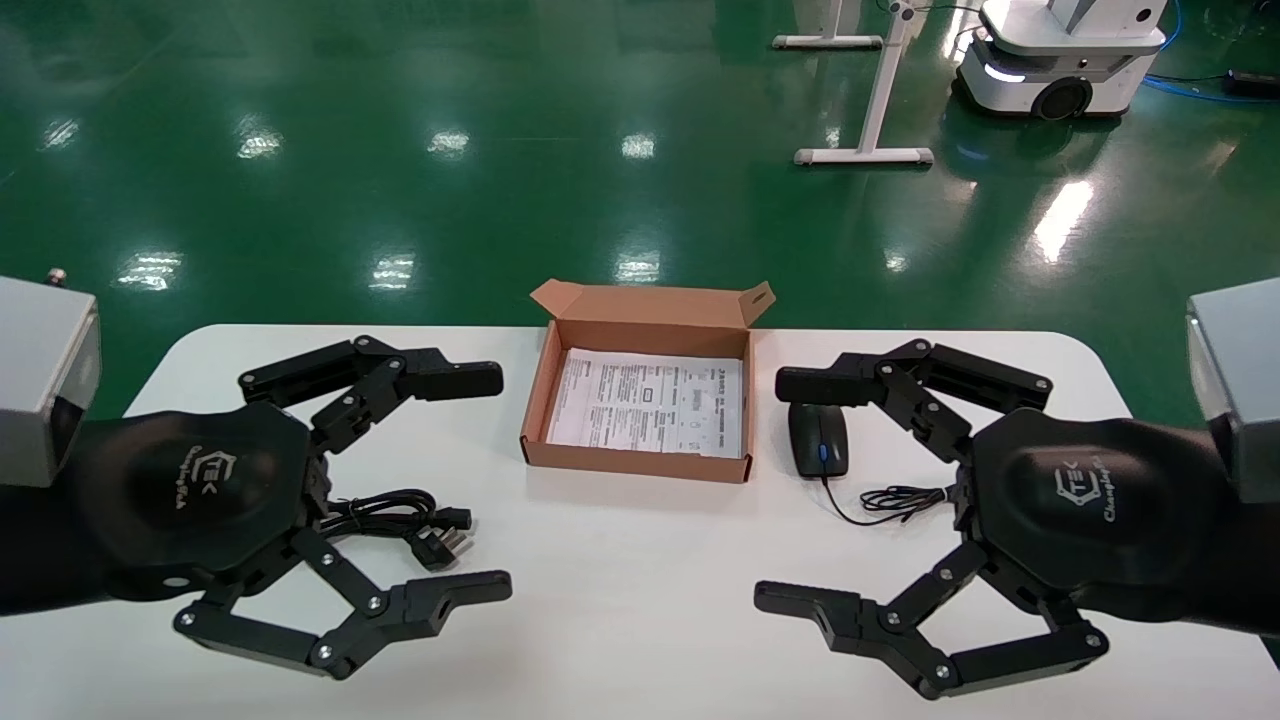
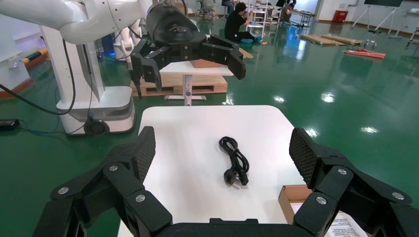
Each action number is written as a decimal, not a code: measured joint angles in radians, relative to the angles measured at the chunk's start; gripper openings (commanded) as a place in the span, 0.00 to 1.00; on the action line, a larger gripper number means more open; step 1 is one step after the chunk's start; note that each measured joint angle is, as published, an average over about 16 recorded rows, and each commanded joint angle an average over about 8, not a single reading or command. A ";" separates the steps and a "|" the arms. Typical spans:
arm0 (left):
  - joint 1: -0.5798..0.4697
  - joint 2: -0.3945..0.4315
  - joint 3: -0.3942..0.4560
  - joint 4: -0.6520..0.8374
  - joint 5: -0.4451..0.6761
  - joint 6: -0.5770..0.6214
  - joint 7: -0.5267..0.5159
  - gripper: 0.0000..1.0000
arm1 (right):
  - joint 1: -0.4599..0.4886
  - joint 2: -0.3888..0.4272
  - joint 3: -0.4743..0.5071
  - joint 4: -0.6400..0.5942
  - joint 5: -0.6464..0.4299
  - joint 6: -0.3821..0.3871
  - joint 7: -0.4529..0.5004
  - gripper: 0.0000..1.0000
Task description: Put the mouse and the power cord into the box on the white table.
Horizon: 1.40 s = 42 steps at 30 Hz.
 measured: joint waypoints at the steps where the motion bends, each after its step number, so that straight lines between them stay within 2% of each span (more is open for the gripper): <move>1: 0.000 0.000 0.000 0.000 0.000 0.000 0.000 1.00 | 0.000 0.000 0.000 0.000 0.000 0.000 0.000 1.00; 21: -0.002 0.001 0.002 -0.001 0.003 0.002 0.001 1.00 | 0.000 0.000 0.000 0.000 0.000 0.000 0.000 1.00; 27: -0.040 0.002 0.033 -0.004 0.053 0.031 0.008 1.00 | 0.012 0.008 -0.007 -0.010 -0.029 -0.014 -0.017 1.00; 34: -0.150 -0.006 0.136 0.028 0.191 0.071 0.048 1.00 | 0.080 0.020 -0.052 -0.086 -0.154 -0.051 -0.113 1.00; 42: -0.310 -0.002 0.305 0.174 0.431 0.086 0.146 1.00 | 0.222 0.009 -0.160 -0.279 -0.408 -0.073 -0.336 1.00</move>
